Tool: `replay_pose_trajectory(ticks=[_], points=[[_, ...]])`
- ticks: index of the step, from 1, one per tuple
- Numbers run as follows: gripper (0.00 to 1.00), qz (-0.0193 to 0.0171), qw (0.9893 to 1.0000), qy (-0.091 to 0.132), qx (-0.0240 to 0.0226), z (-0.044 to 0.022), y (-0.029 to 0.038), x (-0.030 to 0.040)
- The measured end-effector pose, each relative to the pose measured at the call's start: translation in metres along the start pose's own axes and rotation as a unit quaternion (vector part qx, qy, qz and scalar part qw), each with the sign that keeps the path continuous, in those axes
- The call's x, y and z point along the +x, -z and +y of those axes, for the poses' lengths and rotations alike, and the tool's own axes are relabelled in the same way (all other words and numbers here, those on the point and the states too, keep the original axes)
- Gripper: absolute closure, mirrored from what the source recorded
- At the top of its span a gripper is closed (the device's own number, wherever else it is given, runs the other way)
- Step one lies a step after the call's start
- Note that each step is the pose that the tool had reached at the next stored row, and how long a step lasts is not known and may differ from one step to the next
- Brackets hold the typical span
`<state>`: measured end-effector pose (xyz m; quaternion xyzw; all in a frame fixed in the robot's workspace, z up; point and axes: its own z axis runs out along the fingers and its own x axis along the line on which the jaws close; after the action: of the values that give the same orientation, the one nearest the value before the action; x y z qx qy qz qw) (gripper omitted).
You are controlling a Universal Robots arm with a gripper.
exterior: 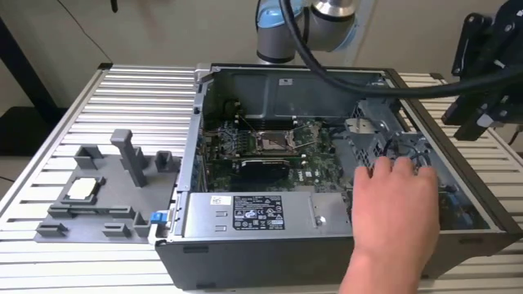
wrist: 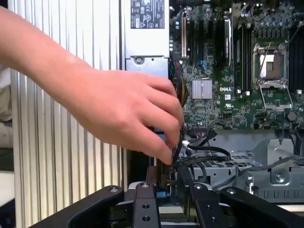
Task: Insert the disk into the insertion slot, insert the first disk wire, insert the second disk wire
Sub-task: 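Insert the second disk wire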
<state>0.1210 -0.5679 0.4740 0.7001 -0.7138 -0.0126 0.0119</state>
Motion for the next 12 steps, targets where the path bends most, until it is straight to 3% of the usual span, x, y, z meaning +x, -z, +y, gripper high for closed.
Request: replay_pose_trajectory(ticks=[2,10,11,12], points=[[0.68,0.0018,1.0000,0.000,-0.0021,0.0024,0.0077,-0.0004],[0.68,0.0020,1.0000,0.001,-0.0023,0.0026,0.0085,-0.0005],[0.89,0.0020,1.0000,0.001,-0.0023,0.0026,0.0085,-0.0005],[0.89,0.0020,1.0000,0.001,-0.0023,0.0026,0.0085,-0.0005]])
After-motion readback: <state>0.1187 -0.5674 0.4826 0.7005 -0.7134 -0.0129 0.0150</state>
